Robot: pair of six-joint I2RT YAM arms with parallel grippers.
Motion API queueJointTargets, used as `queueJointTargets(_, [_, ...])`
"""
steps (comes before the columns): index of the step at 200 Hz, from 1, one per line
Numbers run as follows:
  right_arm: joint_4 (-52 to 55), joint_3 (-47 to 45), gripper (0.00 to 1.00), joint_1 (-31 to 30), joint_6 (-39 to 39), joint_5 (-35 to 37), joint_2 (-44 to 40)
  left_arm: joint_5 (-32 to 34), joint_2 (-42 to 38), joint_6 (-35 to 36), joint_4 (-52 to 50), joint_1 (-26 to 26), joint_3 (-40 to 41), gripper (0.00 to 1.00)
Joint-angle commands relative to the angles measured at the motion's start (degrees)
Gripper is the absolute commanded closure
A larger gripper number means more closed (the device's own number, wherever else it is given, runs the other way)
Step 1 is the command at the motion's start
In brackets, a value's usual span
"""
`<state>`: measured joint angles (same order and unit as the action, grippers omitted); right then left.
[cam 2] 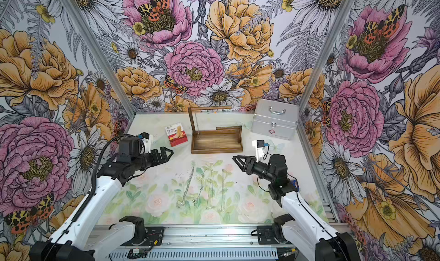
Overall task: Take the necklace off the jewelry display stand
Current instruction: Take off the necklace from the stand.
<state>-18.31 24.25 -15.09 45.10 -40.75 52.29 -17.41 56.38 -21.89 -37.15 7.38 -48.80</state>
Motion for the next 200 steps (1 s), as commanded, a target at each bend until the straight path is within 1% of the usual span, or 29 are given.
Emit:
queueJointTargets(1, [7.5,6.6,0.55,-1.9,-5.5,5.5,-0.2,0.3,-2.1,0.6,1.1,-0.5,0.3,0.01])
queueJointTargets(14, [12.8,11.0,0.55,-4.2,-8.0,10.6,1.1,0.6,-2.8,0.3,1.1,-0.7,0.4,0.01])
queueJointTargets(32, [15.2,17.7,0.60,-7.1,-10.5,12.9,5.6,0.9,-3.8,0.1,1.1,-1.2,0.5,0.01])
queueJointTargets(45, [17.5,23.7,0.65,-9.1,-11.6,14.4,10.6,1.5,-4.5,-0.4,1.1,-1.4,0.6,0.01])
queueJointTargets(60, [18.9,30.6,0.67,-11.1,-11.8,16.8,16.4,1.6,-5.0,-0.8,1.1,-1.7,0.9,0.01])
queueJointTargets(87, [19.7,42.7,0.68,-14.1,-11.6,20.5,27.3,0.0,-4.9,-1.0,1.1,-2.2,0.7,0.01])
queueJointTargets(111, [20.0,52.9,0.68,-15.3,-11.2,23.4,37.3,-0.4,-5.4,-1.1,1.1,-2.6,0.7,0.01])
queueJointTargets(133, [21.2,62.1,0.70,-15.6,-11.4,23.6,46.5,-0.5,-6.0,-1.0,1.1,-2.9,0.8,0.01])
queueJointTargets(158, [23.7,71.6,0.72,-15.8,-11.9,24.5,55.2,-0.8,-6.3,-1.0,1.1,-3.1,0.8,0.01])
queueJointTargets(175, [24.8,76.4,0.72,-16.3,-13.0,24.3,59.7,-1.3,-6.1,-1.0,1.1,-3.2,0.8,0.01])
queueJointTargets(200, [25.5,81.1,0.72,-16.9,-14.7,24.0,64.4,-2.1,-6.0,-1.0,1.1,-3.8,0.7,0.01])
